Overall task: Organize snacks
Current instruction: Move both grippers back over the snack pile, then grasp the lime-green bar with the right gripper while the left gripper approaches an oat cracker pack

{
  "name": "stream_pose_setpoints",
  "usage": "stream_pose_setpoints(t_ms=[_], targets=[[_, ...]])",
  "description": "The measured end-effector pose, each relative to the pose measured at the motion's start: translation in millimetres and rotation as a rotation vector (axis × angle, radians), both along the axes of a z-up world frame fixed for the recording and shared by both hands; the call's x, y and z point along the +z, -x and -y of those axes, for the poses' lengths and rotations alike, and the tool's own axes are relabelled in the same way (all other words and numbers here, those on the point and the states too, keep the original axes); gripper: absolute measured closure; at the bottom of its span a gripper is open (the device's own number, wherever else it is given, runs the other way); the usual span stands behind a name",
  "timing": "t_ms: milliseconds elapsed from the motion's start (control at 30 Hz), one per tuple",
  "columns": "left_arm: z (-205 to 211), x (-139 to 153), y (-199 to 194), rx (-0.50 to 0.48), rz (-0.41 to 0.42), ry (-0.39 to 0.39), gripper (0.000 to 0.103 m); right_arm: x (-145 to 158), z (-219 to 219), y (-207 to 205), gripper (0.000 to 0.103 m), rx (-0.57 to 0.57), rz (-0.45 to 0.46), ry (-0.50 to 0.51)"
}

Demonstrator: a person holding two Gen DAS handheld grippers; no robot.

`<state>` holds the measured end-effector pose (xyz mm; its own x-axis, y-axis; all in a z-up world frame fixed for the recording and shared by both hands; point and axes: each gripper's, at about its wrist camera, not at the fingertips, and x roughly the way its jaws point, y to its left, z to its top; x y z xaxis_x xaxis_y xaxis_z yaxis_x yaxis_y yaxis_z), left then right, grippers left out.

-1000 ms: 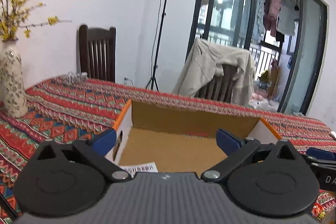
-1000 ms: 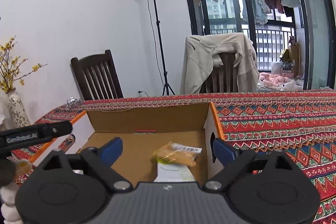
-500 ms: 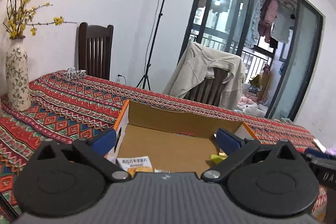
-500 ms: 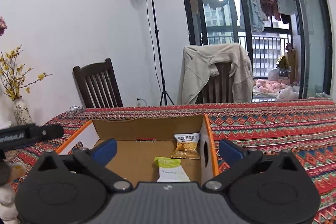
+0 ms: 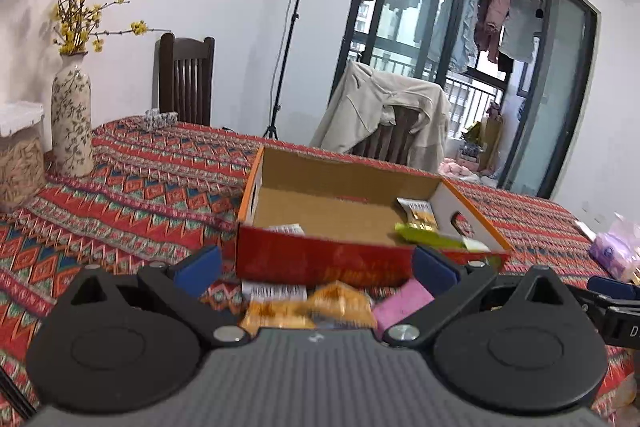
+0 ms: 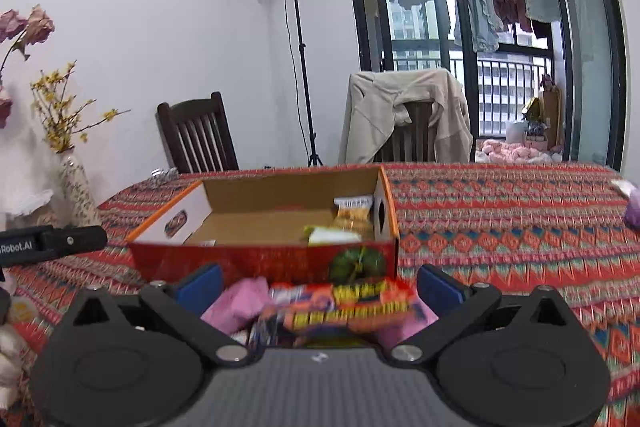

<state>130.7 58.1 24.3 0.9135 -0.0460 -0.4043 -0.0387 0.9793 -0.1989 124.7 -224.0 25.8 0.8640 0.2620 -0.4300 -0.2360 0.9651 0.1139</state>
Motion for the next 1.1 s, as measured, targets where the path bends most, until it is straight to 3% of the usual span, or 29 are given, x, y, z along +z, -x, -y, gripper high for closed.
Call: stream_pose_setpoints(t_ms=[233, 600, 900, 1100], targets=[[-0.5, -15.1, 35.2, -0.036, -0.019, 0.017, 0.0, -17.4, 7.3, 38.8, 0.0, 0.006, -0.047, -0.019], [7.3, -28.6, 66.9, -0.041, 0.001, -0.038, 0.0, -24.0, 0.2, 68.3, 0.0, 0.02, -0.063, 0.025], [-1.1, -32.2, 65.9, -0.008, -0.007, -0.025, 0.0, -20.3, -0.8, 28.6, 0.001, -0.008, -0.119, 0.035], [-6.2, -32.7, 67.0, 0.004, -0.009, -0.025, 0.0, -32.1, -12.3, -17.6, 0.019, -0.068, -0.232, 0.048]])
